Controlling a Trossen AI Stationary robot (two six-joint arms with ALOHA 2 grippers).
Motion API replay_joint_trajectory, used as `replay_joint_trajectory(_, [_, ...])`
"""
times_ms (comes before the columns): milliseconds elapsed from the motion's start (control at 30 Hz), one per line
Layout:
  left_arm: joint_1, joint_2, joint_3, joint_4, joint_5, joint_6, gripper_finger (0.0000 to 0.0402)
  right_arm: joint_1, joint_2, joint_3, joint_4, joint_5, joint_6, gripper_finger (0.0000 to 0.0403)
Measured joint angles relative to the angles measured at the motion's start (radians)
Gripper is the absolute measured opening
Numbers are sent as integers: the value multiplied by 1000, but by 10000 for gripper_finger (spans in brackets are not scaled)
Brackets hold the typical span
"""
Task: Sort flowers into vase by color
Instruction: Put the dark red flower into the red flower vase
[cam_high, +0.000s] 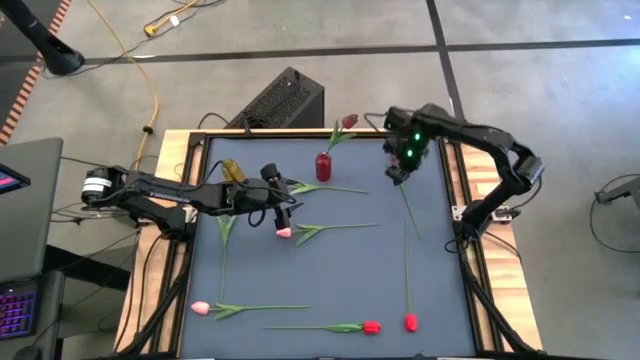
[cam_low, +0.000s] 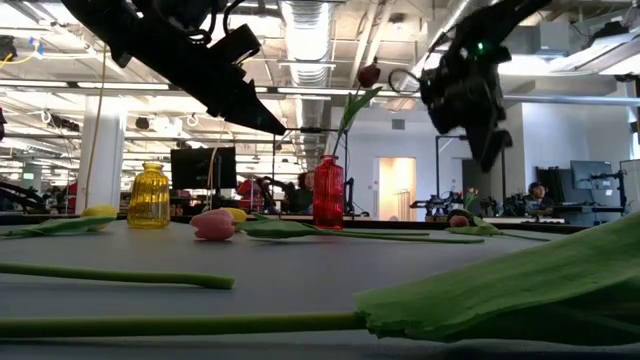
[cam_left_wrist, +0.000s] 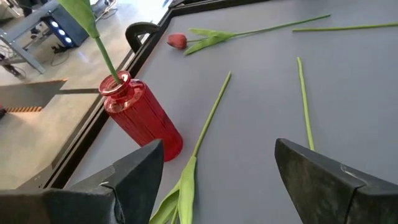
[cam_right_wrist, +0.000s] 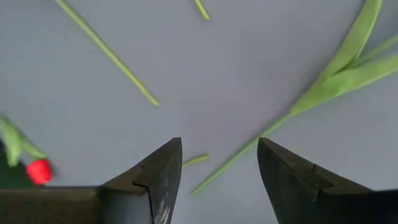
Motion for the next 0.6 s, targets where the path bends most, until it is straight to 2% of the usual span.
replay_joint_trajectory(267, [0, 0, 0, 15, 1, 13, 295, -2, 1, -191, 233, 100, 95, 234])
replay_joint_trajectory(600, [0, 0, 0, 11, 6, 11, 295, -43, 2, -320, 375, 118, 133, 234])
